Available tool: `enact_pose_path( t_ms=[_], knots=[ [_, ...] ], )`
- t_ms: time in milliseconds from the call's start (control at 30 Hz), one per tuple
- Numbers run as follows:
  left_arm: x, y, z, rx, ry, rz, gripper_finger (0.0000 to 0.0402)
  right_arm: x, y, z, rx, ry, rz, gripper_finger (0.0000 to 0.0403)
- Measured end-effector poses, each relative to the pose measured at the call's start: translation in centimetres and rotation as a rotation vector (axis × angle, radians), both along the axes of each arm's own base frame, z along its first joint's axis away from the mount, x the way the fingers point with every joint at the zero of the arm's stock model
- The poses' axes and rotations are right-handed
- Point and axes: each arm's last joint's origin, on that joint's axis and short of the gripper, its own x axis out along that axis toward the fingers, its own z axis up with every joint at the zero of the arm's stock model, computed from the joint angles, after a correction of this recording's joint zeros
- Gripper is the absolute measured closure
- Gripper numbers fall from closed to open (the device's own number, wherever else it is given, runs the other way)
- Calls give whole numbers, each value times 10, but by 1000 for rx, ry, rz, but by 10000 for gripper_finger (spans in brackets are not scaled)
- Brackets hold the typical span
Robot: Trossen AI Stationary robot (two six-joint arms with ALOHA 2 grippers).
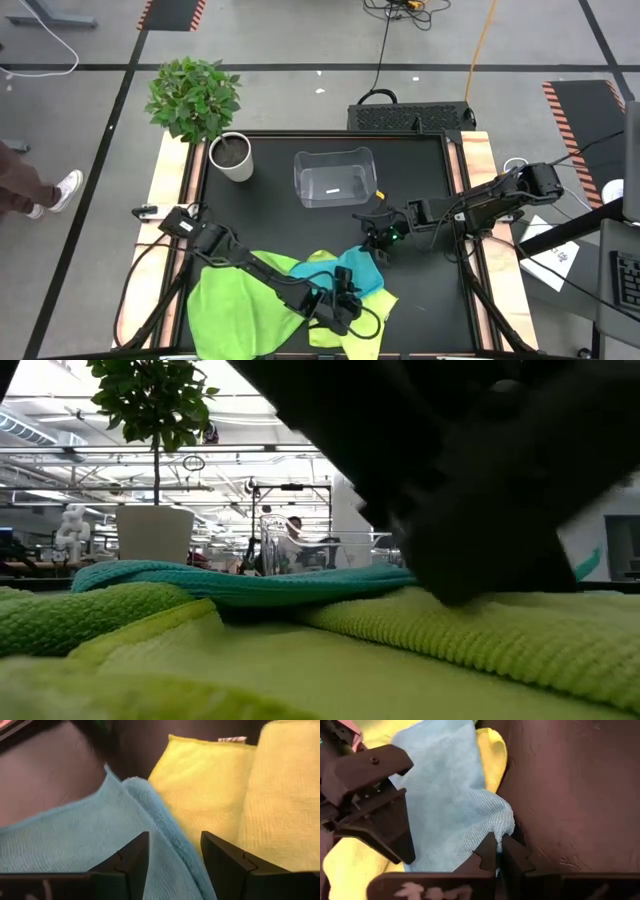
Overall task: Fold microfiber towels
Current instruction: Fold the blue towel
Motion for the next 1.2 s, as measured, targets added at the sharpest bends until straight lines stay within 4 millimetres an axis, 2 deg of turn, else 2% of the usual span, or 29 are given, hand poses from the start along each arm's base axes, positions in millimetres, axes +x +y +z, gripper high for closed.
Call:
enact_pose_path(
  t_ms=[333,433,567,600,900,1100,1200],
  knots=[
    [2,10,-2,17,22,35,230,0,0,0,3,-7,1,403],
    [3,11,-2,23,25,38,274,0,0,0,3,-3,1,403],
    [2,10,-1,52,27,7,373,-1,0,-1,2,9,1,403],
    [2,8,-1,52,30,-2,386,-1,0,-1,2,13,1,403],
    [-10,-10,0,86,38,-34,395,-3,0,-2,-1,35,3,403],
    [-30,-12,10,135,163,-29,396,-3,0,-3,7,52,-9,403],
    [-34,-18,17,130,161,-62,398,-4,3,-3,11,53,0,403]
  ],
)
